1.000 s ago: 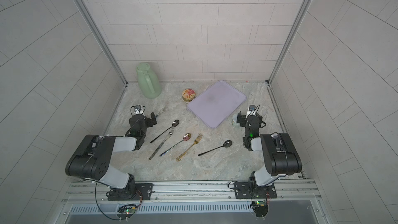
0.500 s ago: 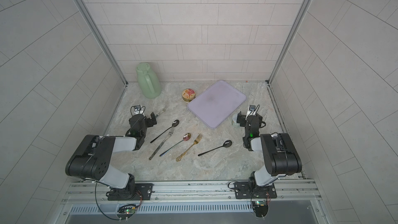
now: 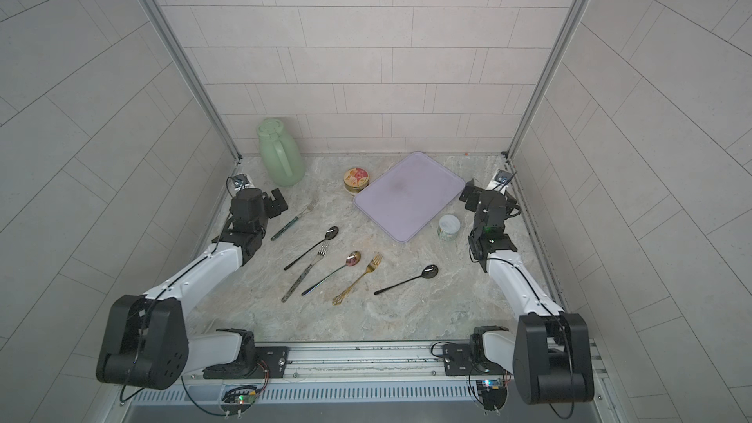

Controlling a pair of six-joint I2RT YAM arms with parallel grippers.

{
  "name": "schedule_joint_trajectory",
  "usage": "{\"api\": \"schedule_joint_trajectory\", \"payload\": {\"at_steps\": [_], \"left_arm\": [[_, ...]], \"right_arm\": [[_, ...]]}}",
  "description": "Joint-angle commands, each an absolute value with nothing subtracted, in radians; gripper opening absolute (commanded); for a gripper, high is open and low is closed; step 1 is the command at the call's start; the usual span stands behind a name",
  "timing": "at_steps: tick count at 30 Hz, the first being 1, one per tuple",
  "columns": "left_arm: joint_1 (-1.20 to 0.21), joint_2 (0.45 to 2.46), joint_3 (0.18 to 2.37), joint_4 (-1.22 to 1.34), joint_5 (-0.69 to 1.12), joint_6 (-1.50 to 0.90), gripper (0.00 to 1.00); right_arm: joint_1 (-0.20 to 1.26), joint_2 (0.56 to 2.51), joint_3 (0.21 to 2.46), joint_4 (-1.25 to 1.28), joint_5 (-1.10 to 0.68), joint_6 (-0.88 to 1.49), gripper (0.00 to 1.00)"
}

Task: Set the spoon and fork side by side
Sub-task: Adjust the tray at the center of the board.

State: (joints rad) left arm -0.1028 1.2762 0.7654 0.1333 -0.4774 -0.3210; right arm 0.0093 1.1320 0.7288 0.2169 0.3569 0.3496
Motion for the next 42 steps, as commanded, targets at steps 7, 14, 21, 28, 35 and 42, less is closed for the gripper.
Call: {"api": "schedule_joint_trajectory", "payload": {"at_steps": [7, 14, 21, 28, 35, 42], "left_arm": [[-0.167, 1.242, 0.950, -0.289, -0.178, -0.476, 1.00], [-0.313, 1.303, 1.058, -0.395, -0.085, -0.425, 0.91], [-0.477, 1.417, 1.116, -0.398, -0.066, -0.476, 0.79], [-0.648, 1.652, 1.286, -0.453, -0.191, -0.654, 0.64], [-0.758, 1.899, 1.501, -0.569, -0.314, -0.779, 0.61], [-0.784, 2.105, 1.674, -0.629, -0.314, -0.802, 0.58]], "right_arm": [[-0.002, 1.083, 0.976, -0.446, 0.154, 0.670, 1.00], [0.030, 1.207, 1.029, -0.491, -0.206, 0.661, 0.89], [0.179, 1.377, 1.101, -0.580, -0.175, 0.611, 0.84], [0.193, 1.377, 1.093, -0.580, -0.119, 0.615, 0.84], [0.193, 1.334, 1.060, -0.566, -0.093, 0.616, 0.84], [0.193, 1.316, 1.029, -0.566, -0.098, 0.604, 0.84]]}}
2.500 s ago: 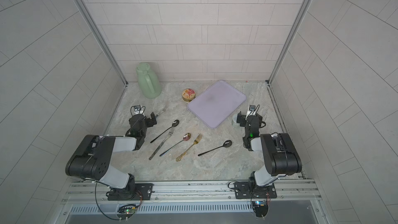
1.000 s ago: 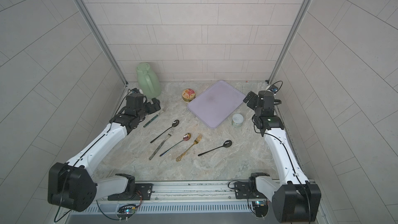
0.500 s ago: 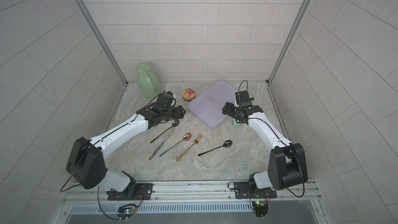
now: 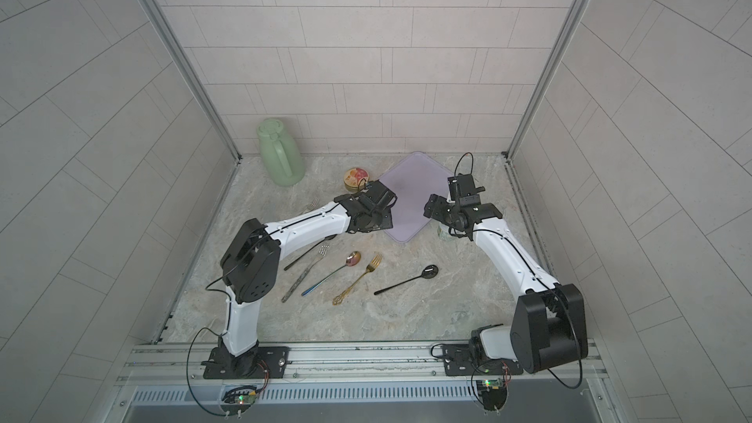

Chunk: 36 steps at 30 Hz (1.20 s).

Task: Set the spoon and fork side by side
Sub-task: Adjust the tray at the center of the board.

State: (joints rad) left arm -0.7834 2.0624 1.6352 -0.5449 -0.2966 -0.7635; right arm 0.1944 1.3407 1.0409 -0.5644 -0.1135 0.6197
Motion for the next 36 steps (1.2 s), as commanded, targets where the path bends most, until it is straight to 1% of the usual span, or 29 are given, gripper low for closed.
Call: {"api": "schedule_joint_trajectory", "payload": {"at_steps": [1, 4, 12, 16, 20, 25, 36], "left_arm": [[-0.785, 2.123, 1.690, -0.633, -0.313, -0.805, 0.57], [-0.784, 2.170, 1.729, -0.648, -0.308, -0.813, 0.54], [-0.784, 2.253, 1.792, -0.675, -0.314, -0.822, 0.51], [-0.783, 2.263, 1.793, -0.683, -0.315, -0.828, 0.48], [-0.781, 2.266, 1.789, -0.690, -0.319, -0.835, 0.48], [-0.769, 2.277, 1.784, -0.702, -0.317, -0.843, 0.44], [-0.744, 2.270, 1.743, -0.677, -0.311, -0.847, 0.42]], "right_arm": [[0.193, 1.313, 1.028, -0.568, -0.096, 0.601, 0.84], [0.193, 1.305, 1.022, -0.572, -0.090, 0.593, 0.84], [0.193, 1.301, 1.016, -0.571, -0.092, 0.586, 0.84], [0.193, 1.300, 1.020, -0.574, -0.096, 0.586, 0.84], [0.193, 1.300, 1.020, -0.573, -0.094, 0.581, 0.84], [0.193, 1.306, 1.024, -0.583, -0.092, 0.577, 0.84], [0.193, 1.305, 1.028, -0.590, -0.093, 0.571, 0.84]]}}
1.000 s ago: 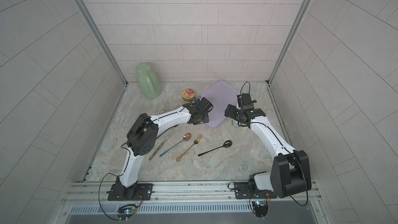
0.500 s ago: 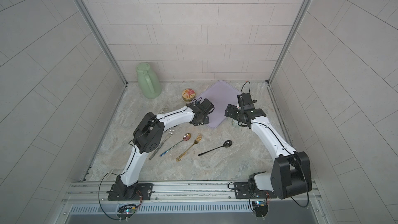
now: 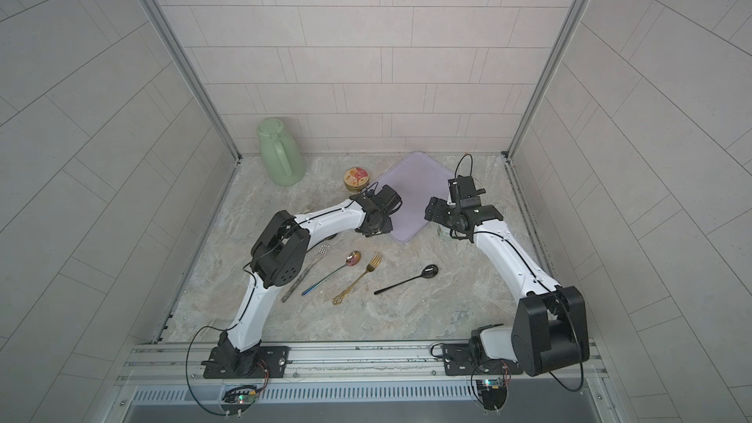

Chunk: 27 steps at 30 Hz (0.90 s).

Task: Set the spoon and fork side by side
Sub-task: Adjust the tray at the center of the board.

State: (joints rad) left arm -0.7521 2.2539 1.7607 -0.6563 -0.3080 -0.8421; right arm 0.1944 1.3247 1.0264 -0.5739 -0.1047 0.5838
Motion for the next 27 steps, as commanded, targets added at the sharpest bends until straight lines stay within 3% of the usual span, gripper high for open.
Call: {"api": "schedule_joint_trajectory", "payload": {"at_steps": [1, 12, 16, 27], "left_arm": [[-0.743, 2.270, 1.741, -0.672, -0.309, -0.847, 0.42], [-0.736, 2.298, 1.755, -0.680, -0.292, -0.830, 0.41], [-0.716, 2.261, 1.693, -0.658, -0.283, -0.819, 0.32], [-0.606, 2.140, 1.489, -0.594, -0.286, -0.746, 0.24]], "right_arm": [[0.193, 1.306, 1.028, -0.590, -0.092, 0.571, 0.84], [0.193, 1.337, 1.037, -0.598, -0.098, 0.566, 0.84], [0.193, 1.343, 1.040, -0.596, -0.105, 0.566, 0.82], [0.196, 1.367, 1.038, -0.589, -0.113, 0.566, 0.80]]}}
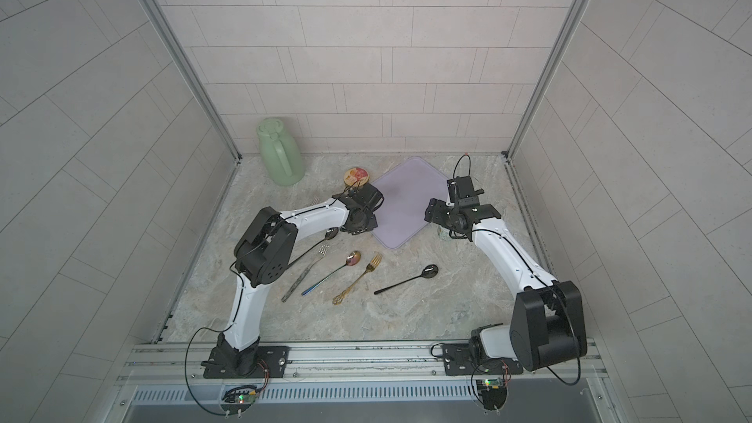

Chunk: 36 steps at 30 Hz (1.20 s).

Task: Set the spoon and fork side by side
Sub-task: Adjust the tray at the center of the board.

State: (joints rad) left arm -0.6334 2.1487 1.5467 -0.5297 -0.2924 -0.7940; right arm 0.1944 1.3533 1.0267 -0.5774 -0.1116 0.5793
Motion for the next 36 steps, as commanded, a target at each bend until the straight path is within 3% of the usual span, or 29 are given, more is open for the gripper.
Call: {"api": "schedule_joint_trajectory", "payload": {"at_steps": [1, 11, 19, 29, 36], "left_arm": [[-0.599, 2.132, 1.475, -0.590, -0.282, -0.733, 0.24], [-0.493, 2.092, 1.366, -0.550, -0.220, -0.573, 0.16], [-0.400, 2.144, 1.479, -0.644, -0.213, -0.479, 0.14], [-0.450, 2.046, 1.450, -0.660, -0.189, -0.546, 0.26], [-0.494, 2.045, 1.405, -0.662, -0.171, -0.604, 0.28]], "right_arm": [[0.196, 1.371, 1.041, -0.589, -0.113, 0.566, 0.80], [0.199, 1.392, 1.051, -0.590, -0.117, 0.564, 0.79], [0.208, 1.408, 1.063, -0.594, -0.120, 0.561, 0.78], [0.215, 1.416, 1.068, -0.595, -0.104, 0.557, 0.77], [0.223, 1.426, 1.076, -0.592, -0.109, 0.565, 0.77]]}}
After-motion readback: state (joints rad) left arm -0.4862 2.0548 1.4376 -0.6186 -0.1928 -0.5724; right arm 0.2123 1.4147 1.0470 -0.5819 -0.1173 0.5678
